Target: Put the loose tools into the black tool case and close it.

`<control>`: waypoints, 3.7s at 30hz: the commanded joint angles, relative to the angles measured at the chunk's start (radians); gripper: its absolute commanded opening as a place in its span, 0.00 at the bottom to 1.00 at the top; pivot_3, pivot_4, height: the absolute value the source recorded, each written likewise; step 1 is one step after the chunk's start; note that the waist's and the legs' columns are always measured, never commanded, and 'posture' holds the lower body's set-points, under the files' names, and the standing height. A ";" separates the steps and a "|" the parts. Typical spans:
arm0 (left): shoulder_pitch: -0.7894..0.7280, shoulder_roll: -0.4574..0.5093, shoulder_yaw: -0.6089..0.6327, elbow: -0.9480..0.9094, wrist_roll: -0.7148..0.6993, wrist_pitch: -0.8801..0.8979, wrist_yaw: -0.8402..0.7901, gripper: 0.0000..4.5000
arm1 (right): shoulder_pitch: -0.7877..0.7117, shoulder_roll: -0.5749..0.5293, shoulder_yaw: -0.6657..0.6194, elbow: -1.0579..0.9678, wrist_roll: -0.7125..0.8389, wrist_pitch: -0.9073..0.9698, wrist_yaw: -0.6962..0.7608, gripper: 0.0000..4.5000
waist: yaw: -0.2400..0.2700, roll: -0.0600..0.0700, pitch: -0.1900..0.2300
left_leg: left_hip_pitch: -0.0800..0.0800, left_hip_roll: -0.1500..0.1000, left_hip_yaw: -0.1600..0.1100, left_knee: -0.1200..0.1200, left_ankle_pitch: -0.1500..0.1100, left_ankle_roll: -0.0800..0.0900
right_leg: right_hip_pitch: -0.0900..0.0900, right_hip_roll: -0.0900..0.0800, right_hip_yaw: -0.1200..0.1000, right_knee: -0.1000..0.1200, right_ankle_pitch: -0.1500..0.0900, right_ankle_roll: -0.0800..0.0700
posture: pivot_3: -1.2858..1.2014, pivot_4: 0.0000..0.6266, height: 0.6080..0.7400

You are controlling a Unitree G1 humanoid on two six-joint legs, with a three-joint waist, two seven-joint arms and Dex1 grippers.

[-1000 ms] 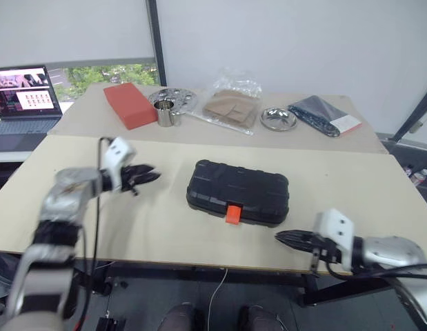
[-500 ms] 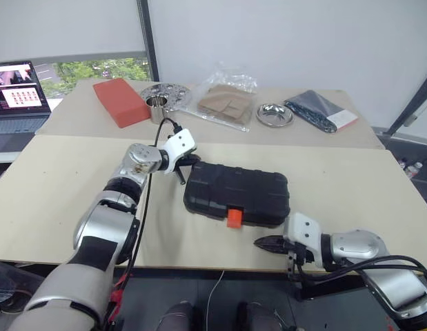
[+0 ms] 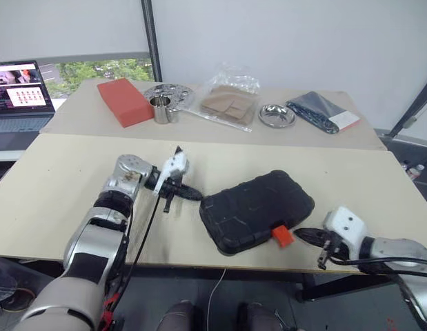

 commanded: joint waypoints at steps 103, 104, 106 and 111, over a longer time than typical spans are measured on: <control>0.124 -0.163 -0.381 -0.159 0.255 -0.482 0.202 0.01 | -0.197 0.193 0.214 -0.087 -0.058 0.151 -0.254 0.00 | -0.022 0.011 -0.020 | 0.017 0.000 0.001 0.000 -0.015 0.007 | 0.014 -0.010 0.001 -0.005 -0.001 0.011 | 0.52 0.24 0.95; 0.125 -0.161 -0.382 -0.157 0.256 -0.485 0.201 0.01 | -0.198 0.185 0.203 -0.093 -0.061 0.152 -0.254 0.00 | -0.022 0.011 -0.020 | 0.017 0.000 0.001 0.000 -0.015 0.007 | 0.014 -0.010 0.001 -0.005 -0.001 0.011 | 0.52 0.24 0.95; 0.128 -0.158 -0.388 -0.152 0.263 -0.496 0.200 0.01 | -0.203 0.179 0.179 -0.097 -0.054 0.158 -0.257 0.00 | -0.022 0.011 -0.020 | 0.017 0.000 0.001 0.000 -0.015 0.007 | 0.014 -0.010 0.001 -0.005 -0.001 0.011 | 0.52 0.24 0.95; 0.129 -0.157 -0.395 -0.141 0.272 -0.512 0.203 0.01 | -0.223 0.198 0.159 -0.114 -0.013 0.185 -0.265 0.00 | -0.023 0.011 -0.020 | 0.017 0.000 0.001 -0.001 -0.015 0.007 | 0.014 -0.010 0.001 -0.006 -0.002 0.011 | 0.52 0.24 0.95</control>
